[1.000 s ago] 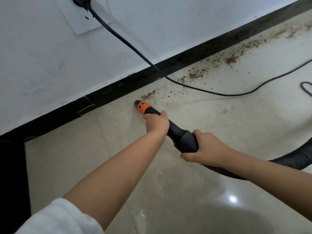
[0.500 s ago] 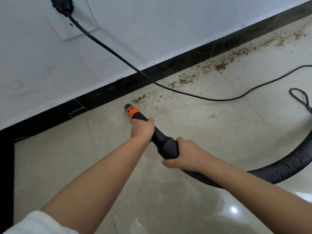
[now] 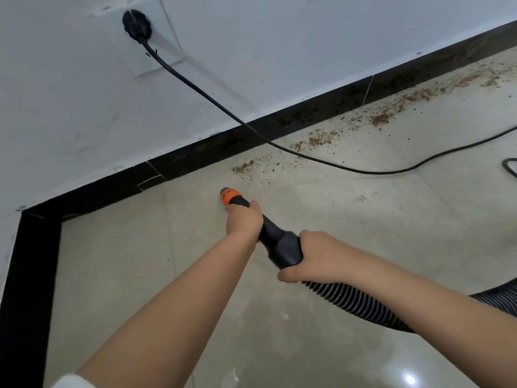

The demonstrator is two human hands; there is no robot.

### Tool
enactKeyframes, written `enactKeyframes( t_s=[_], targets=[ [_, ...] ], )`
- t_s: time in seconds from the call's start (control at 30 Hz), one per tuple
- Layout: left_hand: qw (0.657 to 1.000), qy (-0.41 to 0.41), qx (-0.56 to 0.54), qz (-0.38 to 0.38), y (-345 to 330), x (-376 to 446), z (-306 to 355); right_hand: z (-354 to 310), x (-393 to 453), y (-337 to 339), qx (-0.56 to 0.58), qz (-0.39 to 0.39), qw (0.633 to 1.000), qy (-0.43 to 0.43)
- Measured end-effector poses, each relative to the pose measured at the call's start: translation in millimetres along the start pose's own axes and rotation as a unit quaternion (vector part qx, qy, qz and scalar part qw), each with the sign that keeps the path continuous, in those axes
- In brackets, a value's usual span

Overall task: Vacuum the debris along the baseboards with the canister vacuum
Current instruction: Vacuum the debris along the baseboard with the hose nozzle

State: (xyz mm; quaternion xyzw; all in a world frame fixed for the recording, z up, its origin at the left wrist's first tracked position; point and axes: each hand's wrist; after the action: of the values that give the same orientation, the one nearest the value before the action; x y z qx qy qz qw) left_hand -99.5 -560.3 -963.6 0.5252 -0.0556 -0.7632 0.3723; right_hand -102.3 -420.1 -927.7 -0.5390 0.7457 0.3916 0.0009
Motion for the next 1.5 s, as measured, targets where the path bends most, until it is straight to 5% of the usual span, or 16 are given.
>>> enactKeyframes(
  t_s=[0.33, 0.77, 1.17, 1.5],
  targets=[
    [0.998, -0.022, -0.061, -0.022, -4.3, -25.3, -23.2, -0.1, -25.9, -4.4, -0.027, 0.004, 1.000, 0.012],
    [0.995, -0.064, 0.002, -0.073, -29.5, -38.5, -18.4, 21.4, -42.2, 2.0, -0.037, 0.042, 0.998, -0.039],
    [0.963, 0.132, -0.231, 0.044, 6.4, -17.2, -59.9, 18.7, 9.4, 0.3, -0.076, -0.130, 0.985, 0.079],
    [0.957, 0.130, -0.240, 0.094, 37.9, 6.8, -83.2, -5.7, 29.7, -17.2, -0.085, -0.178, 0.973, 0.120]
  ],
)
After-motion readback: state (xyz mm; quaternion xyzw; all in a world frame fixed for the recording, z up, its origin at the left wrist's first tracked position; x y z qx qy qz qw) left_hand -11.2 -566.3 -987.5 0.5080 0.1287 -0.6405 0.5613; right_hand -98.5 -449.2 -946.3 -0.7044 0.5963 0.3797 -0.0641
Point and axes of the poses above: each hand's wrist, its own x-axis towards the middle knuckle, its own y-axis out of the back of the hand, z = x × y, and after that the axes turned 13 degrees about y, right-handed
